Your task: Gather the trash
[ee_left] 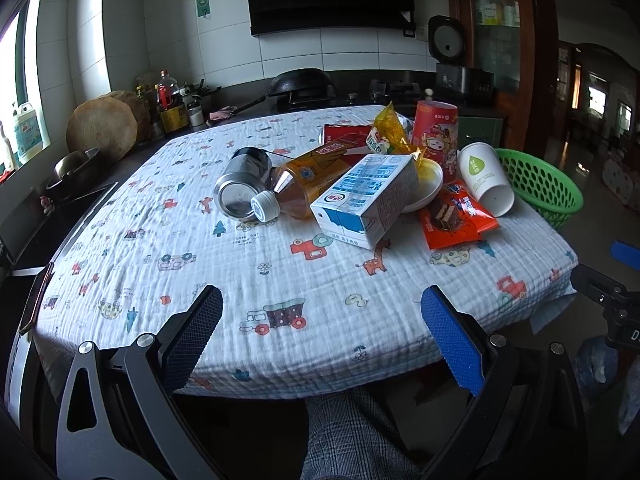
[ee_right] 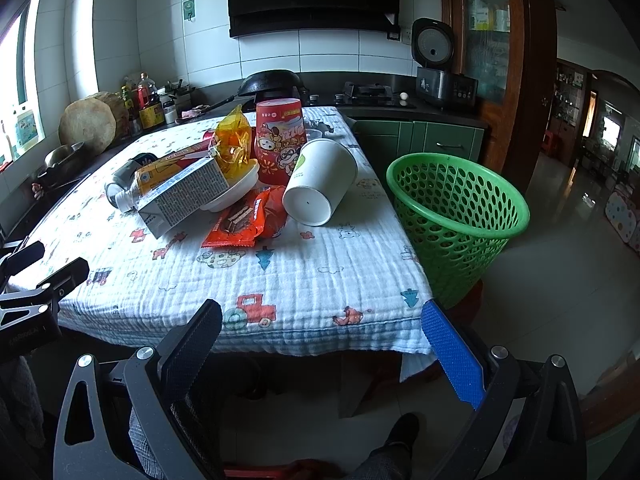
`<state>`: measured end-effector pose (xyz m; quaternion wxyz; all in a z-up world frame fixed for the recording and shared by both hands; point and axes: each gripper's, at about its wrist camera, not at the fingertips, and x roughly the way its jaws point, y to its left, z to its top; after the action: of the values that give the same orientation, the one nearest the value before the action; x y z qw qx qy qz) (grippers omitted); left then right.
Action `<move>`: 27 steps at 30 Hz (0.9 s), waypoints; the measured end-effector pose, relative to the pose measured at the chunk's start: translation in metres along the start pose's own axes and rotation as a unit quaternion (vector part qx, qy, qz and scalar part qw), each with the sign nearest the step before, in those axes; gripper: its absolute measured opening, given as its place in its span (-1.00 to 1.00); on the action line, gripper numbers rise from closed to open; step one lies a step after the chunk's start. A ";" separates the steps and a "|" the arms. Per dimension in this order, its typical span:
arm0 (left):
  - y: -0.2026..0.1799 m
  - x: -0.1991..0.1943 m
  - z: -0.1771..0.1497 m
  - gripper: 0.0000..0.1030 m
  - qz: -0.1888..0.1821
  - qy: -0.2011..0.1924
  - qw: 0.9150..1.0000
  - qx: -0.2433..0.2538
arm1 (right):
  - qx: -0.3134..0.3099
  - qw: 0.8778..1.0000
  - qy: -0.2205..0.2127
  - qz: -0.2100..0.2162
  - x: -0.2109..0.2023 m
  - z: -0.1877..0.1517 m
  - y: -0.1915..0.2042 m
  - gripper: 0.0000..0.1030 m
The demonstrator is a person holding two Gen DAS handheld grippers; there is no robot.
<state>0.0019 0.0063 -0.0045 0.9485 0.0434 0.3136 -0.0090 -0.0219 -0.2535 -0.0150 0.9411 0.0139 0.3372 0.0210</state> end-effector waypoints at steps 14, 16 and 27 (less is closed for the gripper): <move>-0.001 0.009 0.005 0.90 -0.001 0.003 1.000 0.002 | -0.001 1.000 0.005 -0.003 0.006 0.002 -0.003 0.88; -0.001 0.010 0.005 0.90 -0.003 0.005 1.000 0.005 | -0.002 1.000 0.007 -0.003 0.008 0.003 -0.003 0.88; 0.001 0.019 0.016 0.88 -0.026 0.007 0.999 0.022 | -0.020 1.000 0.010 0.004 0.021 0.023 0.001 0.87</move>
<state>0.0271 0.0064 -0.0029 0.9447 0.0557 0.3206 -0.0403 0.0090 -0.2521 -0.0111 0.9375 -0.0040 0.3464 0.0318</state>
